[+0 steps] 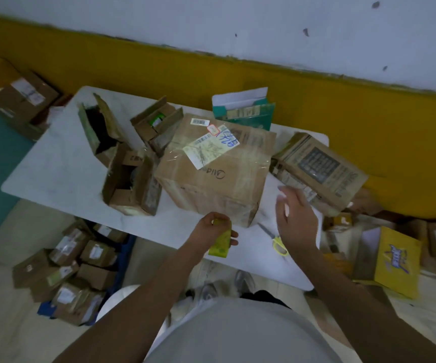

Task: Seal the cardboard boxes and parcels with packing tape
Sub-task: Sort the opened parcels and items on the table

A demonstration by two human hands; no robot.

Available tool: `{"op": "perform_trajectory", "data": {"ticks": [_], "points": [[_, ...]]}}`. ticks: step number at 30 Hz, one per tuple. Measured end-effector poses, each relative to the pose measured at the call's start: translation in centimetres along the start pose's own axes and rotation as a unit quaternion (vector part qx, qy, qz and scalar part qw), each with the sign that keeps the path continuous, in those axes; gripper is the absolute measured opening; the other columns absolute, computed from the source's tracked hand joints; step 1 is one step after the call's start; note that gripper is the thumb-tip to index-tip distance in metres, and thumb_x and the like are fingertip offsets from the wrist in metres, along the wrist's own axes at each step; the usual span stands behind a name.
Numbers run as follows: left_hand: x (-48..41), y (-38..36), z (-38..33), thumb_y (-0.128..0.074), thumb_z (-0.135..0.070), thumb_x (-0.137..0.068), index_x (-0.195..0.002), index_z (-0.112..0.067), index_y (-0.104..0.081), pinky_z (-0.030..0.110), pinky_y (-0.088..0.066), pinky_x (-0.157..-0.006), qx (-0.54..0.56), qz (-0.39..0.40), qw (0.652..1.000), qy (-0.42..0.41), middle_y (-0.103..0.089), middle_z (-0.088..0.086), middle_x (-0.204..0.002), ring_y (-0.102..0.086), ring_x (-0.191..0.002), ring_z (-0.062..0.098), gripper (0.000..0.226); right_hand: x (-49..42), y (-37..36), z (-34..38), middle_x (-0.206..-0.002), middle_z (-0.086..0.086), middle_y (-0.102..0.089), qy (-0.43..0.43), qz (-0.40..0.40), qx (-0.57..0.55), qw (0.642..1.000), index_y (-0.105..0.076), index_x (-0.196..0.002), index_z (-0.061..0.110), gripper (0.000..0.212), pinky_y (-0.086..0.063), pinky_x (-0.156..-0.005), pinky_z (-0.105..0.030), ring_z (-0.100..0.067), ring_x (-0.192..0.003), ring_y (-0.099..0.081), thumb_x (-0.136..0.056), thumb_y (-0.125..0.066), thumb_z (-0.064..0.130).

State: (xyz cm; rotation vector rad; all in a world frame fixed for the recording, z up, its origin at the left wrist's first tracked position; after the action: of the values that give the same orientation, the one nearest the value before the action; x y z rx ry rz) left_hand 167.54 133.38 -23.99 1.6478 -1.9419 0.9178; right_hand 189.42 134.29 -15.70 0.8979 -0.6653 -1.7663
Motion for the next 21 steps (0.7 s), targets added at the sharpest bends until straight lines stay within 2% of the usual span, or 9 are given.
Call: {"op": "perform_trajectory", "data": {"ticks": [1, 3, 6, 10, 12, 14, 17, 19, 21], "points": [[0.1, -0.1, -0.2, -0.058, -0.001, -0.096, -0.106, -0.003, -0.054, 0.038, -0.058, -0.057, -0.008, 0.002, 1.000, -0.002, -0.069, 0.028, -0.084, -0.069, -0.064, 0.036, 0.011, -0.8, 0.6, 2.5, -0.132, -0.003, -0.056, 0.066, -0.014, 0.012, 0.998, -0.056, -0.133, 0.014, 0.037, -0.045, -0.090, -0.028, -0.022, -0.113, -0.056, -0.103, -0.045, 0.031], [0.3, -0.4, -0.4, -0.058, -0.003, -0.096, -0.108, -0.002, -0.054, 0.037, -0.057, -0.057, -0.008, 0.006, 1.000, -0.009, -0.070, 0.027, -0.084, -0.070, -0.065, 0.036, 0.012, -1.9, -1.3, 5.9, -0.144, -0.004, -0.048, 0.211, 0.040, 0.071, 0.974, -0.048, -0.143, 0.015, 0.049, -0.038, -0.108, -0.041, -0.027, -0.130, -0.046, -0.103, -0.042, 0.042], [0.5, -0.6, -0.5, -0.058, -0.003, -0.096, -0.110, -0.001, -0.055, 0.039, -0.058, -0.061, 0.002, 0.008, 1.000, -0.011, -0.070, 0.029, -0.084, -0.069, -0.067, 0.038, 0.014, -1.7, -5.8, 6.7, -0.150, -0.005, -0.045, 0.346, 0.097, 0.161, 0.919, -0.043, -0.147, 0.015, 0.052, -0.034, -0.113, -0.048, -0.029, -0.138, -0.042, -0.102, -0.046, 0.040], [1.0, -0.3, 0.1, -0.058, -0.005, -0.095, -0.111, -0.003, -0.056, 0.045, -0.059, -0.072, 0.009, 0.013, 1.000, -0.006, -0.071, 0.029, -0.088, -0.070, -0.073, 0.040, 0.016, -0.5, -6.4, 6.6, -0.154, -0.010, -0.039, 0.316, 0.077, 0.163, 0.931, -0.039, -0.149, 0.012, 0.061, -0.027, -0.118, -0.051, -0.032, -0.143, -0.035, -0.095, -0.062, 0.027], [1.5, 0.1, 0.2, -0.057, -0.003, -0.095, -0.110, -0.004, -0.056, 0.043, -0.058, -0.071, 0.015, 0.013, 1.000, -0.004, -0.071, 0.029, -0.089, -0.070, -0.073, 0.040, 0.015, 0.0, -6.0, 6.9, -0.156, -0.013, -0.033, 0.285, 0.086, 0.176, 0.938, -0.035, -0.151, 0.009, 0.070, -0.026, -0.118, -0.053, -0.034, -0.145, -0.030, -0.090, -0.065, 0.021], [1.9, 0.5, 0.3, -0.053, 0.000, -0.095, -0.108, -0.005, -0.055, 0.042, -0.059, -0.069, 0.016, 0.018, 1.000, -0.006, -0.071, 0.029, -0.089, -0.070, -0.072, 0.039, 0.014, 1.5, -5.3, 7.8, -0.156, -0.013, -0.034, 0.302, 0.085, 0.149, 0.938, -0.036, -0.150, 0.006, 0.066, -0.025, -0.119, -0.050, -0.031, -0.144, -0.032, -0.090, -0.062, 0.019], [2.6, 1.1, 0.4, -0.050, 0.008, -0.092, -0.109, -0.005, -0.056, 0.047, -0.059, -0.073, 0.000, 0.023, 1.000, -0.014, -0.071, 0.024, -0.085, -0.070, -0.072, 0.038, 0.023, 5.0, -5.3, 9.1, -0.143, -0.010, -0.051, 0.359, 0.115, 0.052, 0.925, -0.049, -0.142, 0.006, 0.050, -0.044, -0.105, -0.041, -0.026, -0.131, -0.049, -0.094, -0.057, 0.018], [2.8, 1.7, 0.5, -0.047, 0.011, -0.089, -0.113, -0.003, -0.057, 0.051, -0.060, -0.079, -0.025, 0.017, 0.999, -0.018, -0.072, 0.020, -0.083, -0.071, -0.074, 0.039, 0.030, 5.9, -6.5, 9.4, -0.140, -0.006, -0.051, 0.307, 0.194, 0.009, 0.932, -0.044, -0.146, 0.011, 0.053, -0.052, -0.092, -0.038, -0.024, -0.124, -0.052, -0.097, -0.053, 0.027], [3.0, 1.8, 0.4, -0.044, 0.012, -0.088, -0.114, -0.001, -0.055, 0.052, -0.059, -0.080, -0.019, 0.031, 0.999, -0.022, -0.071, 0.024, -0.088, -0.070, -0.078, 0.041, 0.031, 5.1, -7.6, 8.8, -0.136, -0.006, -0.052, 0.187, 0.263, -0.048, 0.945, -0.039, -0.149, 0.017, 0.055, -0.051, -0.088, -0.033, -0.021, -0.121, -0.053, -0.098, -0.056, 0.028]]}}
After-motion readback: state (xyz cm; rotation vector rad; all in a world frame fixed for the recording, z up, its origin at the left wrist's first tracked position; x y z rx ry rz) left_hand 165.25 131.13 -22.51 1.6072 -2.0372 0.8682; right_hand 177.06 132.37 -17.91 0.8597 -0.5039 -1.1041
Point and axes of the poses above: each hand's wrist, its own x-axis away from the middle knuckle, its own y-axis out of the back of the hand, z = x × y, the point moved 8 cm from there along -x, towards the middle knuckle
